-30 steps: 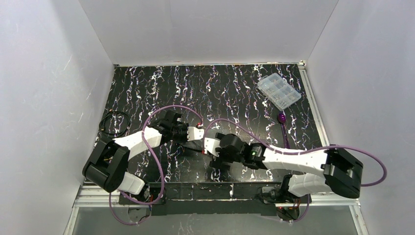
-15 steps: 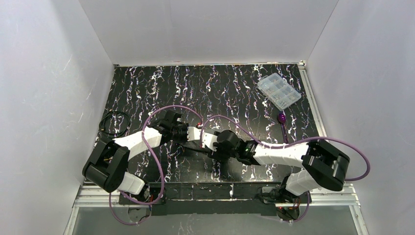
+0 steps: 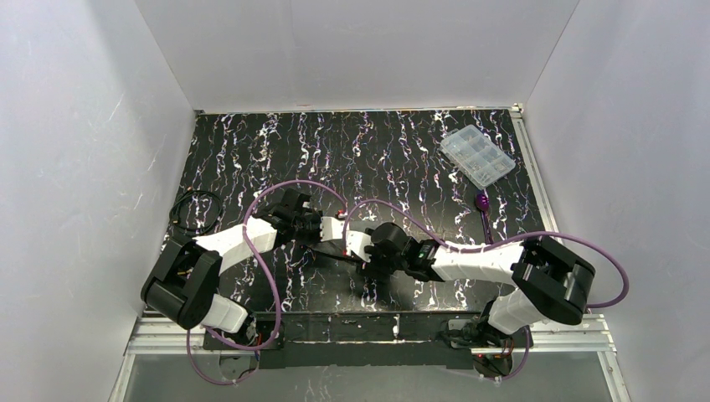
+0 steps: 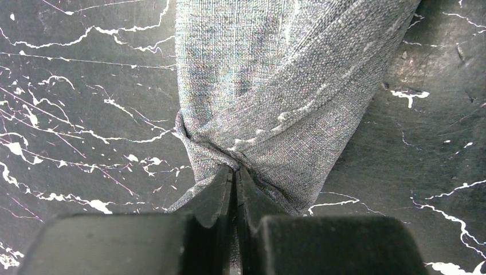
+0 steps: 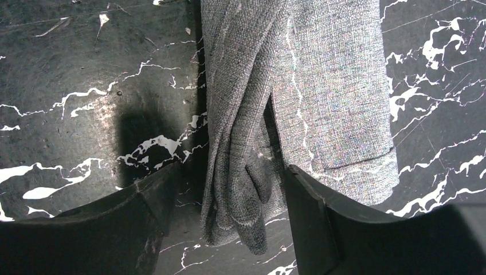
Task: Fold the napkin into a case and place the utensils inside
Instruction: Fold the 2/3-rectangle-folded napkin at the center of the board.
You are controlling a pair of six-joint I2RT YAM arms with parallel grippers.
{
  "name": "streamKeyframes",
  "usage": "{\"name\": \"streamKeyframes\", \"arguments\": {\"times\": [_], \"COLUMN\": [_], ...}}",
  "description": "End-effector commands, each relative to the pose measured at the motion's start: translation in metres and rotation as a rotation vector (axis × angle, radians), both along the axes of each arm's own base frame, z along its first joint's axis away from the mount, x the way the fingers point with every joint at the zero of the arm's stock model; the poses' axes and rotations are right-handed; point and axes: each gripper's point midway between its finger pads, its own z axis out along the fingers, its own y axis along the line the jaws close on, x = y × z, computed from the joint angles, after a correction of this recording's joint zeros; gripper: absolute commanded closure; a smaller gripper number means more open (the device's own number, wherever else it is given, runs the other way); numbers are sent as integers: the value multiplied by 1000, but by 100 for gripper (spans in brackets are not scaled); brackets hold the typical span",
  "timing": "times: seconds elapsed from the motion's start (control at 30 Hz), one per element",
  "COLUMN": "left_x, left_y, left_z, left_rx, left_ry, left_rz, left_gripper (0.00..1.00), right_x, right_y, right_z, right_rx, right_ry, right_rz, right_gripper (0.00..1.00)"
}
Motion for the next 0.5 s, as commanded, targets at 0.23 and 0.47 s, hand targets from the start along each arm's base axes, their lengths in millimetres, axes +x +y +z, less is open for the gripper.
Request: {"name": "streamKeyframes", "arguments": {"times": [0.23, 0.47], "left_x": [-25, -22], "left_y": [32, 30], "left_z": [-26, -23], "left_rx": [128, 122], "left_ry": [125, 112], "left_rz": [65, 64], "left_gripper": [100, 100], "right_x": [1, 4], "right_y": [-5, -1], "right_z": [-7, 32], "right_rx": [-9, 98], "right_ry": [147, 331], "right_rz": [-15, 36], "right_gripper": [66, 72]}}
